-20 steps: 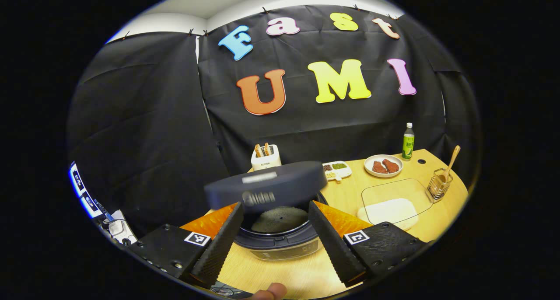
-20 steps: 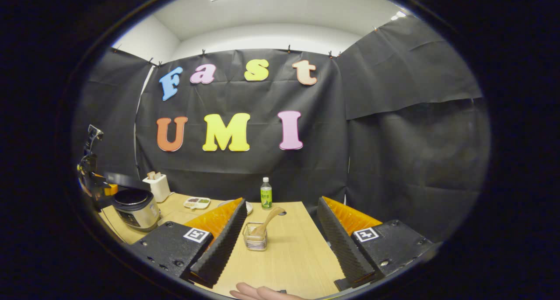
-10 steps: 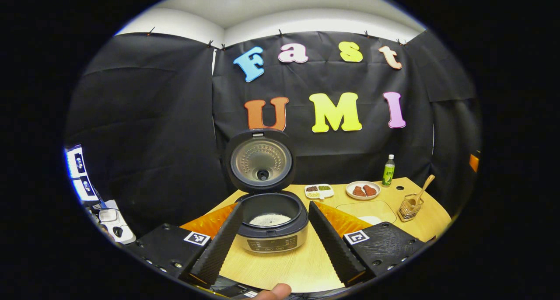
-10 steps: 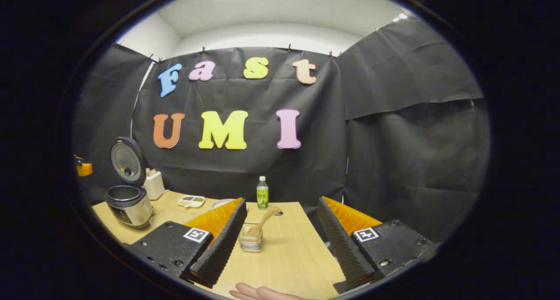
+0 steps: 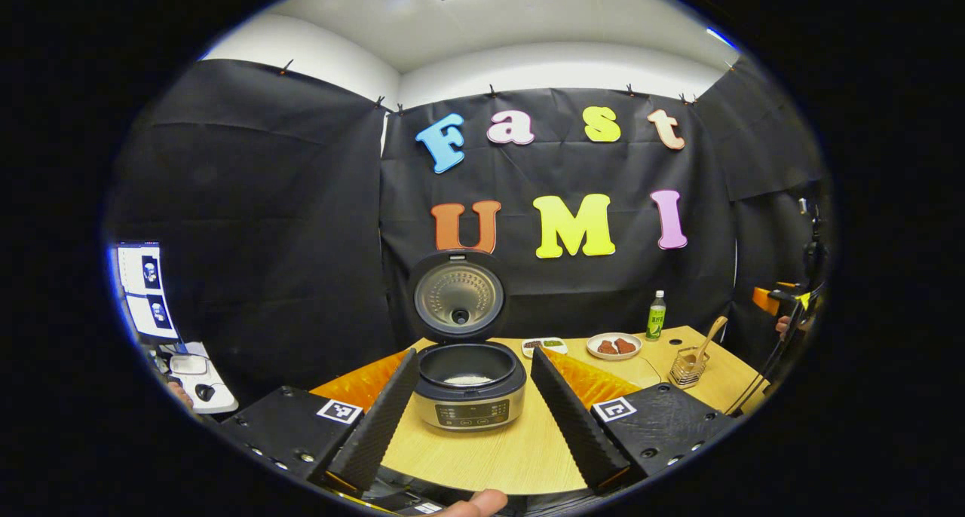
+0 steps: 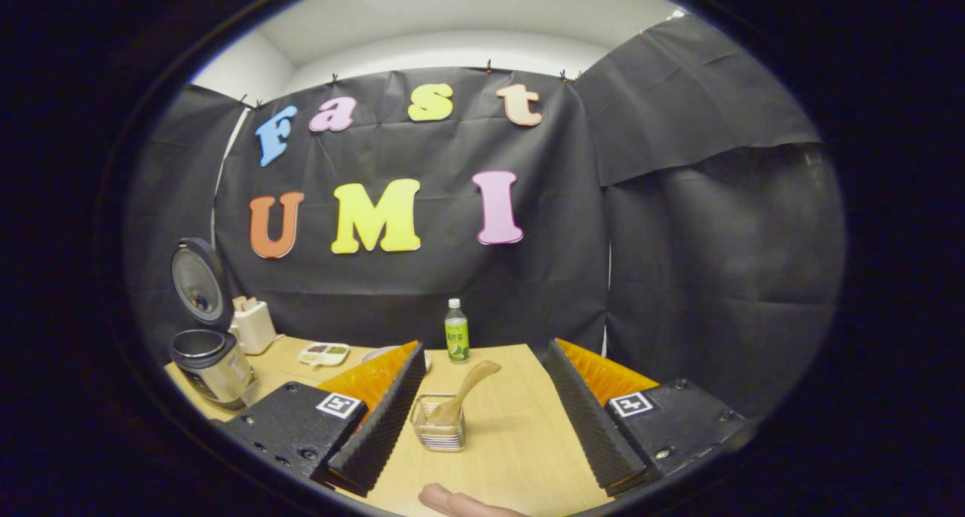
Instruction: Close the left gripper, press the button to open the rice cooker; take a wooden spoon from the chopstick holder with the right hand, scoop a spoonful of rice and pour it into the rice cooker, then put the wooden spoon back into the chopstick holder.
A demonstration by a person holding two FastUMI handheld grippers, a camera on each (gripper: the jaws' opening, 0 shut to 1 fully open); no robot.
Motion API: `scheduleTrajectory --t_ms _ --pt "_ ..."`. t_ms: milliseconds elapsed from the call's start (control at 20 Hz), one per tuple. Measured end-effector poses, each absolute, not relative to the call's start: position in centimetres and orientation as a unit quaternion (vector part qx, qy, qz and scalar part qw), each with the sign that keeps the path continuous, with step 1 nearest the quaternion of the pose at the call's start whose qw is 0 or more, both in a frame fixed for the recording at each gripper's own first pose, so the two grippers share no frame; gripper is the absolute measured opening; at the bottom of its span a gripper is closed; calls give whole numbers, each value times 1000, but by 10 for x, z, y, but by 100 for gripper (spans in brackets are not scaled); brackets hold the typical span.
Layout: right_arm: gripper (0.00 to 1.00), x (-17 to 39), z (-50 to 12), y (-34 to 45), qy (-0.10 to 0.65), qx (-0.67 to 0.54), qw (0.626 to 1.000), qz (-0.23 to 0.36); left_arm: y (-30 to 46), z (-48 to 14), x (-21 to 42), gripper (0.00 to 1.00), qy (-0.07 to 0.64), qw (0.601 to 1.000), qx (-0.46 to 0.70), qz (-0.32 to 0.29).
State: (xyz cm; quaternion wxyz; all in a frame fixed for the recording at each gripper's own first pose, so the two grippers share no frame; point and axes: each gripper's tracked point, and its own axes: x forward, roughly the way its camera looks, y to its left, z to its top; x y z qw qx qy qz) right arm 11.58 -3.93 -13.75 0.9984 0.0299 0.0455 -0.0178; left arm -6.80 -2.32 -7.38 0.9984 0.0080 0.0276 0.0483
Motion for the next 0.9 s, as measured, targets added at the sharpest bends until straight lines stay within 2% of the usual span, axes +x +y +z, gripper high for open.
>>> scheduleTrajectory --t_ms 200,400,550,700,900 --pt "100 158 -182 -24 86 29 996 -9 -27 -72 -80 96 11 999 -17 36" --pt "100 187 -225 -25 133 58 989 -20 -13 -76 -76 96 15 998 -30 48" --pt "98 201 -268 -16 188 71 980 0 -8 -80 -74 95 20 998 -35 51" --pt "100 224 -278 -33 176 66 982 -28 -4 -88 -71 94 31 997 -44 56" --pt "97 252 -268 -24 119 78 990 3 -1 -89 -71 95 34 997 -36 62"
